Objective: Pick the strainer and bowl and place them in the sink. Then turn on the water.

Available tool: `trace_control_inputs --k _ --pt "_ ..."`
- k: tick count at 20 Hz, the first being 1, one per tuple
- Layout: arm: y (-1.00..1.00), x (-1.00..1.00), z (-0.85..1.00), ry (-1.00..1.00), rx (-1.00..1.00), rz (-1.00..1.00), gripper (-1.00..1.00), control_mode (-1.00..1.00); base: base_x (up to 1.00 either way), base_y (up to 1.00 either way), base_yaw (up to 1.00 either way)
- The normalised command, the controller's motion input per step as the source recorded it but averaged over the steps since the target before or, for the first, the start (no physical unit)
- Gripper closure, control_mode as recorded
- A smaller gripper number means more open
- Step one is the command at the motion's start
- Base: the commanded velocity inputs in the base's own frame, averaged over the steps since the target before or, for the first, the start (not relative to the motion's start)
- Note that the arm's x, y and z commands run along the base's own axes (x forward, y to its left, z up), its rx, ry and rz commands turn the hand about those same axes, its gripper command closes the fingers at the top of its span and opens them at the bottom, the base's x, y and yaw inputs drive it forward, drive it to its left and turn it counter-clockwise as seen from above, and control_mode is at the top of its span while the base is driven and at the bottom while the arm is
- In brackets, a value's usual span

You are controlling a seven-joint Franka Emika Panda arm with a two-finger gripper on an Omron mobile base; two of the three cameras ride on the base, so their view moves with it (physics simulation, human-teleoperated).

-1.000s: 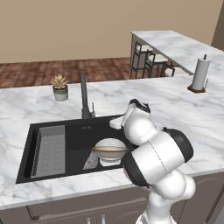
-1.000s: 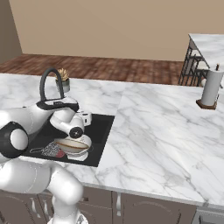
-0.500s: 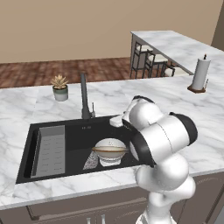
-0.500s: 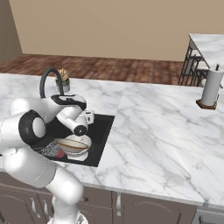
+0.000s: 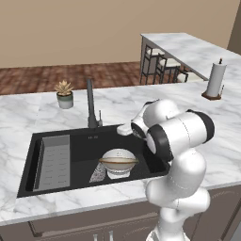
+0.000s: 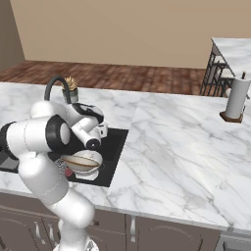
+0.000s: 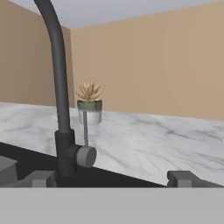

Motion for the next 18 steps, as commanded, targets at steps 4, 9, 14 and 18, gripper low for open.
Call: trace_control_inputs --k 4,9,14,18 --pt "0.11 0.15 -0.16 0.0 0.0 0.0 -1.0 -1.0 0.0 0.0 0.0" --pt "0.13 0.18 -0.05 0.0 0.0 -0.01 -1.0 -1.0 0.0 0.0 0.0" --pt "0.14 0.14 0.0 0.0 0.0 -0.02 -1.0 -1.0 0.0 0.0 0.0" --pt "0.25 0.18 0.0 0.0 0.0 -0.03 -1.0 -1.0 0.0 0.0 0.0"
